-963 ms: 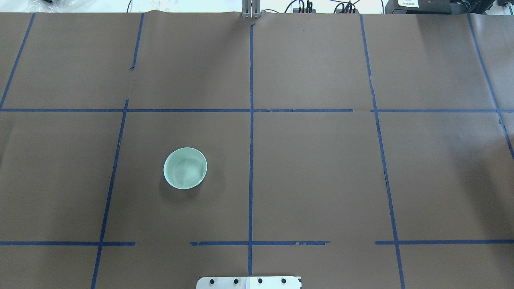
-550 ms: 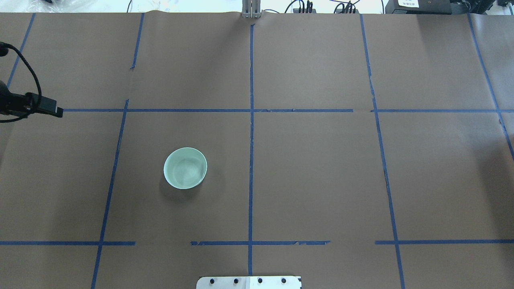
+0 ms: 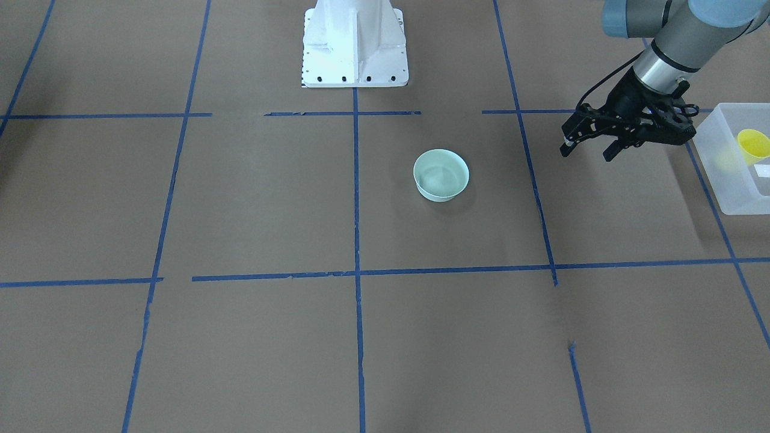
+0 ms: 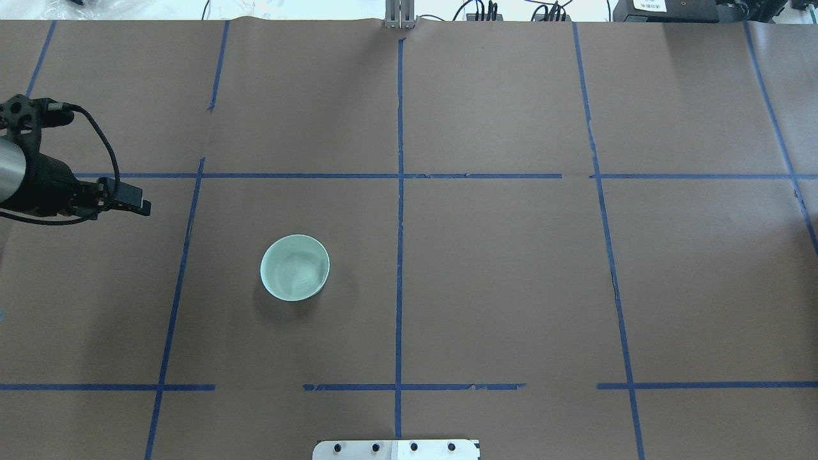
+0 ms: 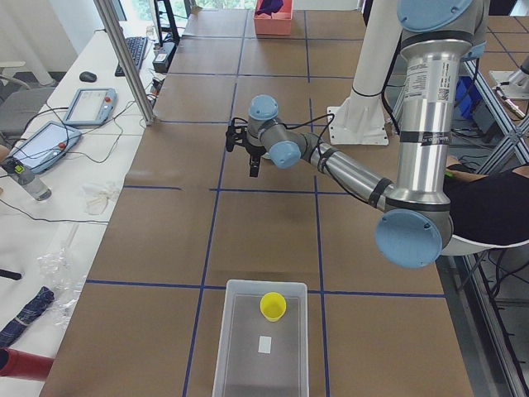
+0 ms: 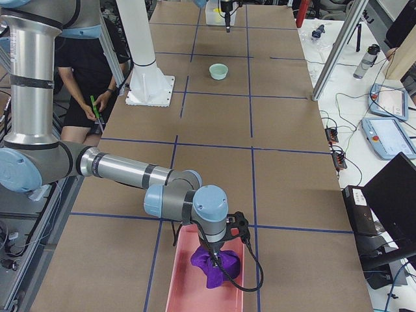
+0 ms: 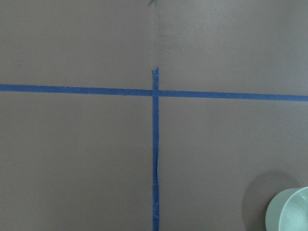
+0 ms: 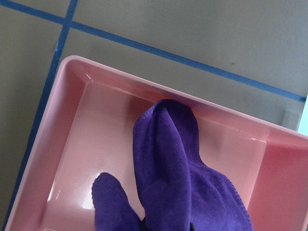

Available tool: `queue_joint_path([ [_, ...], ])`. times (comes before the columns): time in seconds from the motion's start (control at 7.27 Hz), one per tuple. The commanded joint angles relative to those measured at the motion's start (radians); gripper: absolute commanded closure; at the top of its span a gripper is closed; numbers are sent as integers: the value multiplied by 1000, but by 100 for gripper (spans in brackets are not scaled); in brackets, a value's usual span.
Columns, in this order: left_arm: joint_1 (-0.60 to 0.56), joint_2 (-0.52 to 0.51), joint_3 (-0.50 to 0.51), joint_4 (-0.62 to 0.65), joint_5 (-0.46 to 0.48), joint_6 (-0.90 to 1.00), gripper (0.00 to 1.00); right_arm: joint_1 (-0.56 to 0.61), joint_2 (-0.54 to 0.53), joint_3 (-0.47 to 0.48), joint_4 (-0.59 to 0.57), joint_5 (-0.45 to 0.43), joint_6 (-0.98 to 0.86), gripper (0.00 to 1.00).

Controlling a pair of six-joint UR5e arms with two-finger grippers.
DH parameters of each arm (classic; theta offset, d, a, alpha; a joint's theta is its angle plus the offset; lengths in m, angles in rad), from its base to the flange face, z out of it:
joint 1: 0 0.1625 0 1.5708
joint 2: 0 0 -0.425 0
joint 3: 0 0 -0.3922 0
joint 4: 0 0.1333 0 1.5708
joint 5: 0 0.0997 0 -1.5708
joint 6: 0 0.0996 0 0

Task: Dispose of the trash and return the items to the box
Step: 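Reach the left gripper toward the pale green bowl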

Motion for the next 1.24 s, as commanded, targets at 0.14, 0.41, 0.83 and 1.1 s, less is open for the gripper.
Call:
queue_joint_path([
  [0.14, 158, -26, -2, -54, 98, -199, 0, 0, 28, 1, -44, 123, 132, 0],
  [0.41, 258, -85, 11, -51, 169, -307, 1, -1, 29, 54, -44, 169, 267, 0],
  [0.83, 356, -230, 145, -44, 272, -399, 2, -113, 17, 184, -23, 156, 513, 0],
  [1.1, 356, -228, 159, -44, 274, -399, 6, -146, 15, 223, -22, 163, 567, 0],
])
